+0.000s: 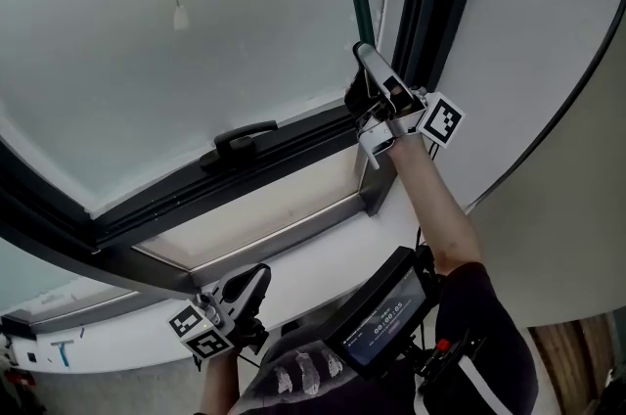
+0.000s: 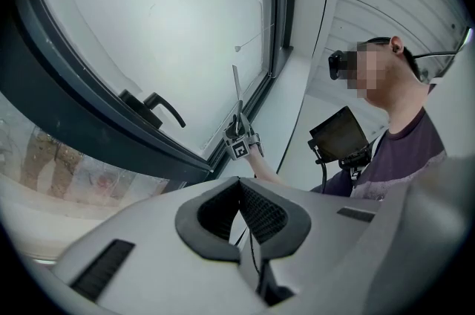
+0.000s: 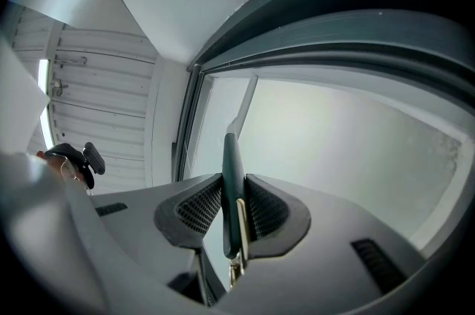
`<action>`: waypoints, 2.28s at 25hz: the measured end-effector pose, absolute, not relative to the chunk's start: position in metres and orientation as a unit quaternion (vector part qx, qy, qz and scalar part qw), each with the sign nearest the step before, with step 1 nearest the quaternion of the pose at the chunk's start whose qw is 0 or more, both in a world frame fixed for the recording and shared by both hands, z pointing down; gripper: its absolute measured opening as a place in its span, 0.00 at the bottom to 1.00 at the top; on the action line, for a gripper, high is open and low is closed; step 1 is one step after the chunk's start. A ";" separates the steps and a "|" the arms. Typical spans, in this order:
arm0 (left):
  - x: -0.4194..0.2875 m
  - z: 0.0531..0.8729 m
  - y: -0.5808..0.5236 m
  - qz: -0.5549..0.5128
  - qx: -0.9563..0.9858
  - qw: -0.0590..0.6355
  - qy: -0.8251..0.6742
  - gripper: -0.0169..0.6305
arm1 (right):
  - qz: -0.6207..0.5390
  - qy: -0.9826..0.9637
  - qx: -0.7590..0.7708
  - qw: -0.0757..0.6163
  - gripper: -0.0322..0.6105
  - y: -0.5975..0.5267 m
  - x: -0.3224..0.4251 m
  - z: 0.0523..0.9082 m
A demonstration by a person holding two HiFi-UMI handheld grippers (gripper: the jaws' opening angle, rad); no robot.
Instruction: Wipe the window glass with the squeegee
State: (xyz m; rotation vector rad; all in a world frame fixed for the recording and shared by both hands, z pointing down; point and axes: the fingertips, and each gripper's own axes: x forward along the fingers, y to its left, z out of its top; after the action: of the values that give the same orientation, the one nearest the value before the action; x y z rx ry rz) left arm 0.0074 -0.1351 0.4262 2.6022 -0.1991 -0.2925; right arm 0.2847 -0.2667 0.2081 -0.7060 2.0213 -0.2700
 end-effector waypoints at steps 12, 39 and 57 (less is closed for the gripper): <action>0.011 0.394 -0.133 -0.111 0.956 0.263 -0.075 0.03 | -0.145 0.820 -0.299 0.466 0.19 -0.265 0.282 0.211; 0.010 0.422 -0.112 -0.100 0.954 0.266 -0.100 0.04 | -0.208 0.799 -0.301 0.476 0.19 -0.249 0.276 0.311; 0.026 0.419 -0.096 -0.101 0.953 0.259 -0.118 0.03 | -0.211 0.809 -0.293 0.463 0.19 -0.229 0.277 0.327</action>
State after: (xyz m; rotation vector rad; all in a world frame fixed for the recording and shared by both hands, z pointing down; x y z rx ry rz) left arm 0.0257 -0.0965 0.4189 2.5837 -0.3210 -0.2726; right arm 0.2768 -0.2291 0.3269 -0.7214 1.9898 -0.5187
